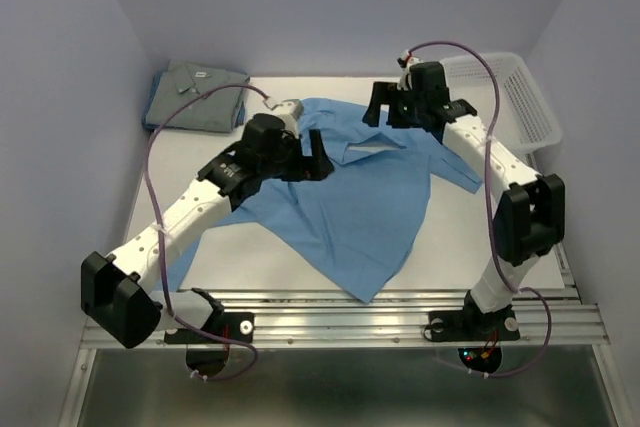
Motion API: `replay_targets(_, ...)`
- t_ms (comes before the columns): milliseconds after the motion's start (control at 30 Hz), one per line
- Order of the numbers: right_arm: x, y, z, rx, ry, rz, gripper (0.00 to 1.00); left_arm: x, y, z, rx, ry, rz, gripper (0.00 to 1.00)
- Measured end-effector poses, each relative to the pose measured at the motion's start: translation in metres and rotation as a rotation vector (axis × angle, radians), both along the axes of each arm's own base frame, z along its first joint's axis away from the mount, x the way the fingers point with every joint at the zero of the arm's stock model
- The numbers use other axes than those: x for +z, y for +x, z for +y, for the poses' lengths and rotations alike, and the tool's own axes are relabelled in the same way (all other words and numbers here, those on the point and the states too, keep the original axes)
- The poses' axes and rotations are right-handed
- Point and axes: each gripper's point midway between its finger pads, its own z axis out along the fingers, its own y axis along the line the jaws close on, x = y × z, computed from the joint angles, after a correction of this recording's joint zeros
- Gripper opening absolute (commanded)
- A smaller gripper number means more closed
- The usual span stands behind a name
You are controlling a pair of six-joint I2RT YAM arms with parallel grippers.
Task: Fold and stack the long sleeve shirts
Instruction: Fold the shirt
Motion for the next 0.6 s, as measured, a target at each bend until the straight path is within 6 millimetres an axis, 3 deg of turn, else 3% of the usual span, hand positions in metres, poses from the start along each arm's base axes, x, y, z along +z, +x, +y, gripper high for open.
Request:
replay_targets(67,-0.012,-0.022,-0.011,-0.042,-0.004,0.018,1.0,-0.002,0.03,0.039,0.159,0.023,-0.011,0.99)
replay_targets(133,-0.045,-0.055,-0.021,-0.068,-0.019,0.1,1.0,-0.012,0.057,0.079,0.317,0.055,-0.003,0.99)
replay_targets(267,-0.113,-0.116,-0.016,-0.032,-0.064,0.278,1.0,-0.037,0.095,0.128,0.488,0.092,0.044,0.99)
replay_targets(367,-0.145,-0.159,0.014,0.058,-0.109,0.37,1.0,-0.065,0.117,0.131,0.498,0.124,0.104,0.99)
replay_targets(433,-0.151,-0.173,0.032,0.103,-0.101,0.39,1.0,-0.088,0.132,0.122,0.467,0.141,0.149,0.99)
replay_targets(500,-0.155,-0.176,0.039,0.107,-0.098,0.394,1.0,-0.106,0.142,0.116,0.441,0.157,0.186,0.99)
replay_targets(600,-0.167,-0.17,0.028,0.041,-0.126,0.397,1.0,-0.132,0.157,0.105,0.402,0.169,0.227,0.99)
